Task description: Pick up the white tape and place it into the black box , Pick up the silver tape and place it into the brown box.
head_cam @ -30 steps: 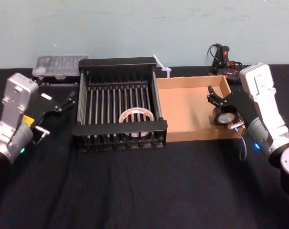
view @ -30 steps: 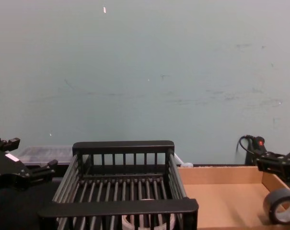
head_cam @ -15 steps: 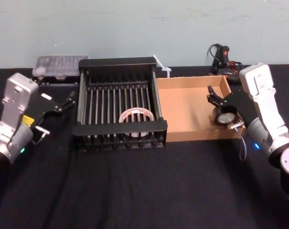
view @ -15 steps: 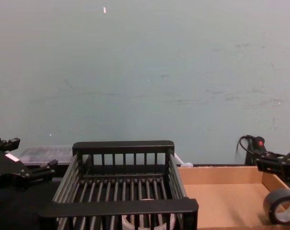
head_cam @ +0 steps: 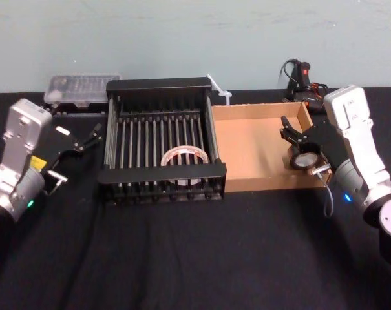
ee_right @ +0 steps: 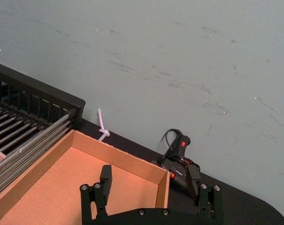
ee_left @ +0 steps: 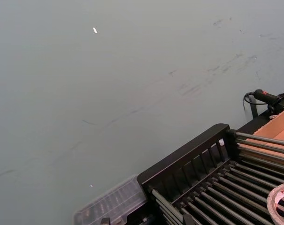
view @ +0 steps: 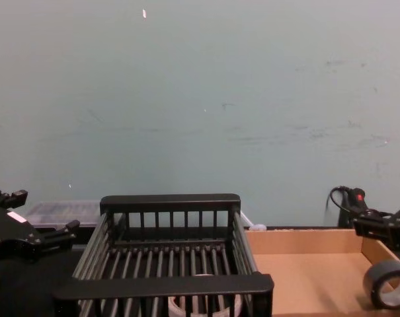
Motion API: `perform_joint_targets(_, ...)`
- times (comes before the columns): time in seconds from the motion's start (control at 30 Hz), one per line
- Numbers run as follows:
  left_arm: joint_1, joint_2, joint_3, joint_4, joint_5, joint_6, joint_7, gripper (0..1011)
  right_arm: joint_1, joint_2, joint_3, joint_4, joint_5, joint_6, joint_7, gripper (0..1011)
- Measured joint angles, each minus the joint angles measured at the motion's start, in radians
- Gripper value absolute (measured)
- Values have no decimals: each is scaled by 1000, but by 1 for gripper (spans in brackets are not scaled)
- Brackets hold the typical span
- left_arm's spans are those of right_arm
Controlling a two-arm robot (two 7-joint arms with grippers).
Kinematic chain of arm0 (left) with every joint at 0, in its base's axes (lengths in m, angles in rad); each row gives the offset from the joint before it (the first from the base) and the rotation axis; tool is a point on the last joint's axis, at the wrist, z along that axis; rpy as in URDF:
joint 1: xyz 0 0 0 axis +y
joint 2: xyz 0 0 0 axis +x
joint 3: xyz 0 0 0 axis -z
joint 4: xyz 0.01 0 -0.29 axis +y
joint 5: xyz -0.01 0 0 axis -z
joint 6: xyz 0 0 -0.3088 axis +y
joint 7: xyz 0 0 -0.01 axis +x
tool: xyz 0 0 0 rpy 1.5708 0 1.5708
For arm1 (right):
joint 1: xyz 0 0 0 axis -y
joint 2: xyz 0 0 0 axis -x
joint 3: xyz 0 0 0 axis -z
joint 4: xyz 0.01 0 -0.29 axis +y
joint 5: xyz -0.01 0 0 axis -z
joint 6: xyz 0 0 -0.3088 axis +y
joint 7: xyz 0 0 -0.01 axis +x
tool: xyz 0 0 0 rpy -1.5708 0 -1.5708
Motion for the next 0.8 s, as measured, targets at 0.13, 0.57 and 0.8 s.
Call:
perform_joint_targets(0.13,0,0,0,0,0,0,0,1001,0,0,0,0,0,0,0,1000)
perform_joint_targets(0.57,0,0,0,0,0,0,0,1001,0,0,0,0,0,0,0,1000)
perform_joint_targets(0.8,0,0,0,0,0,0,0,1001,0,0,0,0,0,0,0,1000)
